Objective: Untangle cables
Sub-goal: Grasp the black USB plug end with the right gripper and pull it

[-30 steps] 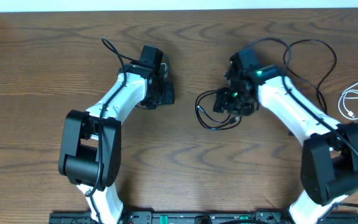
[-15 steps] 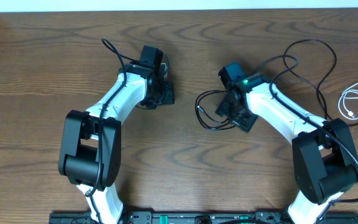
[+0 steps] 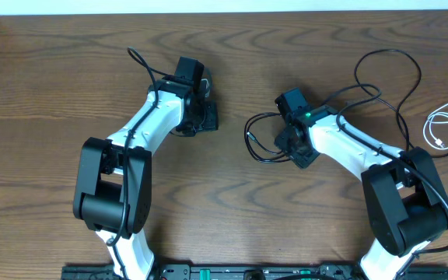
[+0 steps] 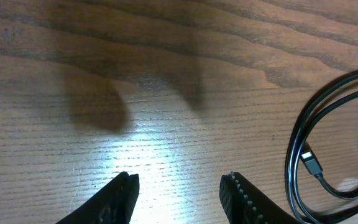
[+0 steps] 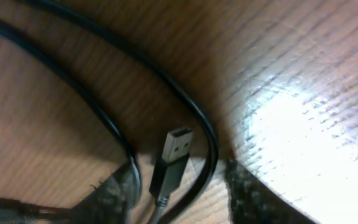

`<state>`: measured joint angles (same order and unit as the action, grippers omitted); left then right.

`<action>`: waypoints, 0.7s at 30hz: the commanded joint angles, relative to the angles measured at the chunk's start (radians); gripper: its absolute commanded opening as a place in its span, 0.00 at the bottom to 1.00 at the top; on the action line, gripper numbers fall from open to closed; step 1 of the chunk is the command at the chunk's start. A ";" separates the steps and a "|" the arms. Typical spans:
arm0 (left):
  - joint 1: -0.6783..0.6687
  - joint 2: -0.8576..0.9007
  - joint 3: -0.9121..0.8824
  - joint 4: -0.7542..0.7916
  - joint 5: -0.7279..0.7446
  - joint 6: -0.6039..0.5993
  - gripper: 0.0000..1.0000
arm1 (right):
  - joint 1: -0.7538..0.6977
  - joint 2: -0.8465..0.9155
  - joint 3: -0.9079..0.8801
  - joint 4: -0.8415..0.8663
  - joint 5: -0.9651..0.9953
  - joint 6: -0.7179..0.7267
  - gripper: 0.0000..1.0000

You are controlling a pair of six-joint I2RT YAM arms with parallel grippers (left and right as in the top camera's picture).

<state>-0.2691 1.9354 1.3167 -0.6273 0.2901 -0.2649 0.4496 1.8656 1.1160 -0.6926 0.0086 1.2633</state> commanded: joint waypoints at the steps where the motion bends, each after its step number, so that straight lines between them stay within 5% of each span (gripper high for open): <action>1: 0.003 0.013 -0.004 -0.003 0.009 0.008 0.48 | 0.006 0.018 -0.032 0.006 0.016 0.015 0.32; 7: 0.003 0.013 -0.004 -0.003 0.009 0.008 0.48 | 0.006 0.018 -0.032 0.009 0.015 0.015 0.24; 14: 0.003 0.013 -0.004 -0.003 0.009 0.008 0.48 | 0.006 0.018 -0.032 0.009 0.015 0.015 0.54; 21: 0.003 0.013 -0.004 -0.003 0.009 0.008 0.48 | 0.018 0.018 -0.032 0.010 -0.027 0.055 0.60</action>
<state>-0.2691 1.9354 1.3167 -0.6277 0.2901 -0.2649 0.4515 1.8633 1.1141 -0.6724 -0.0010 1.2800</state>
